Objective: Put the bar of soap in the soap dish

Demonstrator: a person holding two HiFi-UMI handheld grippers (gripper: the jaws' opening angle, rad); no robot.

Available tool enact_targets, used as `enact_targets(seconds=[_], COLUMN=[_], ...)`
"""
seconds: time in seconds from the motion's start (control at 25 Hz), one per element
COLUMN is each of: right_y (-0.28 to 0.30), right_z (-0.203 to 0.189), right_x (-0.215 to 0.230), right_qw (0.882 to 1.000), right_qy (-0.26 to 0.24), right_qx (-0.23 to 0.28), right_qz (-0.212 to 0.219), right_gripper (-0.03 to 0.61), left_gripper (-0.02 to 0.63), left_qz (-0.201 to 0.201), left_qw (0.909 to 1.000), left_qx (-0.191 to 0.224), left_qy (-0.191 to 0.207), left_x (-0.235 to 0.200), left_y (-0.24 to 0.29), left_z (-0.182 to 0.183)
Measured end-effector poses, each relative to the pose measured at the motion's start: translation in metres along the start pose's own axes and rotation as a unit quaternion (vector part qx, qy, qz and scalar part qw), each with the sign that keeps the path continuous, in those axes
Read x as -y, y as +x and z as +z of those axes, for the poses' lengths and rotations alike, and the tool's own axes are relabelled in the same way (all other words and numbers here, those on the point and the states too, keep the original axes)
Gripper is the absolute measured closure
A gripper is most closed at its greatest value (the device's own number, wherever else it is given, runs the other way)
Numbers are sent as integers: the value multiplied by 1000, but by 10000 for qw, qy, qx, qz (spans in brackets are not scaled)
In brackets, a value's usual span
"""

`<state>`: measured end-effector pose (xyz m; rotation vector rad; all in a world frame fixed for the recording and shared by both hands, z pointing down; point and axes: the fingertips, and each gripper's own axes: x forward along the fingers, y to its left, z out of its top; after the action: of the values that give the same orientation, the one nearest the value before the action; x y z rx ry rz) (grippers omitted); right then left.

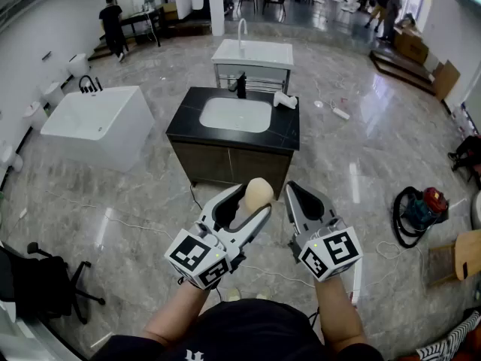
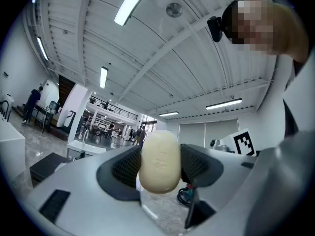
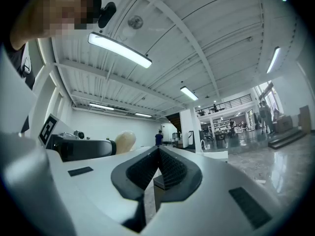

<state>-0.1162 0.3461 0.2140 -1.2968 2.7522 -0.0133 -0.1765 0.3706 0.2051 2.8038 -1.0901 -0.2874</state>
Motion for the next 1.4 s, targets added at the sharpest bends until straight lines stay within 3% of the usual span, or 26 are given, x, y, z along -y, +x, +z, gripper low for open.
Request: enact_targets(seconds=[0.6, 1.4], right_y=[-14, -47], right_z=[3, 5], right_x=[5, 54], right_qw=[10000, 9997], right_qy=[-8, 133], right_qx=[-45, 124], right_qz=[23, 167], right_gripper=[571, 571], left_gripper=[351, 351], left_qz=[51, 119], left_qw=[10000, 9999], left_qx=[25, 0], left_qy=[32, 38], left_x=[14, 35], left_y=[5, 55], left_z=[0, -18])
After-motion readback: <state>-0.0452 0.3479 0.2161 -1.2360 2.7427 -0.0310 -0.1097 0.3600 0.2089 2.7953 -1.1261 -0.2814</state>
